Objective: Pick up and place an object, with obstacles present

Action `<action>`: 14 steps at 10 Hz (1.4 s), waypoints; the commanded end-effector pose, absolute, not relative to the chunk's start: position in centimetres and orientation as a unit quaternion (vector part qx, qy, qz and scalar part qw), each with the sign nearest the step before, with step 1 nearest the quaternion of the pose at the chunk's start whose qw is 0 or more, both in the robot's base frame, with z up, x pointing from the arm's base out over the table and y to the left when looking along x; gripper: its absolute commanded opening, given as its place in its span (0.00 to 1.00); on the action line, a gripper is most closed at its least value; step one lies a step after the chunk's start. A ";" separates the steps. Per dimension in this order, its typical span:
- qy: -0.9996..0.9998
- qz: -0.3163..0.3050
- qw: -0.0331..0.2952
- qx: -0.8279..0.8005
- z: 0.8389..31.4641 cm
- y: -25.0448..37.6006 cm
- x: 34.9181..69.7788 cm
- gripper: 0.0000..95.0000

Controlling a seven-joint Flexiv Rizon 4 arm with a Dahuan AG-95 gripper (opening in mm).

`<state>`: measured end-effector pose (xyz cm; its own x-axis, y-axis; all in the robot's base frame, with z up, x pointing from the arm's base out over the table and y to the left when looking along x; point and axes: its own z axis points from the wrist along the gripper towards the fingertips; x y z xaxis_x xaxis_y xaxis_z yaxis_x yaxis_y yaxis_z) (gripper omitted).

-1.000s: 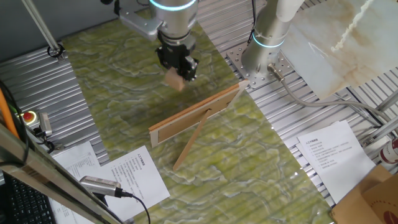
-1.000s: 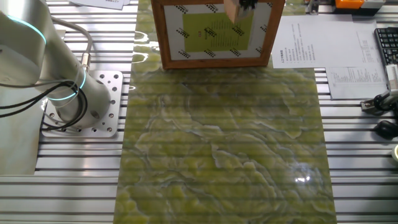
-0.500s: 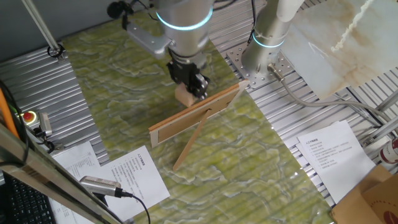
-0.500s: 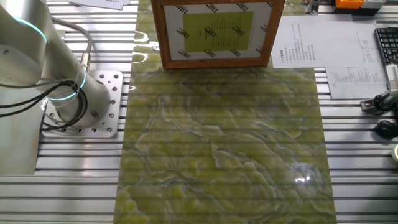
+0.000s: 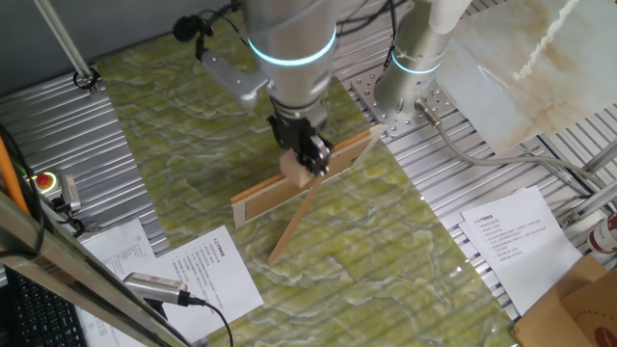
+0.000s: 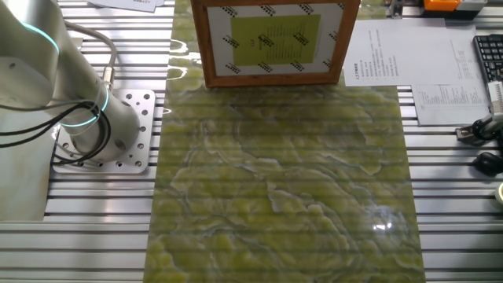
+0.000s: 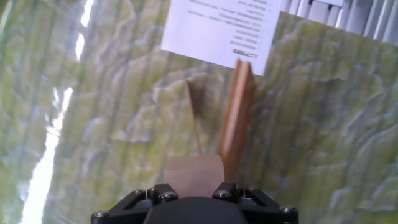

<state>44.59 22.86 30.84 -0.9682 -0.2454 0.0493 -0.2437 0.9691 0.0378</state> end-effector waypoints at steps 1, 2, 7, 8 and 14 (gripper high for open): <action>-0.994 -0.025 0.039 0.096 30.1 24.8 44.6 0.00; -0.995 -0.028 0.042 0.090 29.7 25.2 44.6 0.00; -0.996 -0.038 0.048 0.059 26.9 26.2 45.1 0.00; -0.997 -0.037 0.047 0.054 26.5 26.3 45.1 0.00; -0.996 -0.030 0.049 0.063 26.5 26.3 45.1 0.00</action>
<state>45.12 26.32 26.50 -0.9902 -0.0863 0.1097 -0.0770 0.9933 0.0865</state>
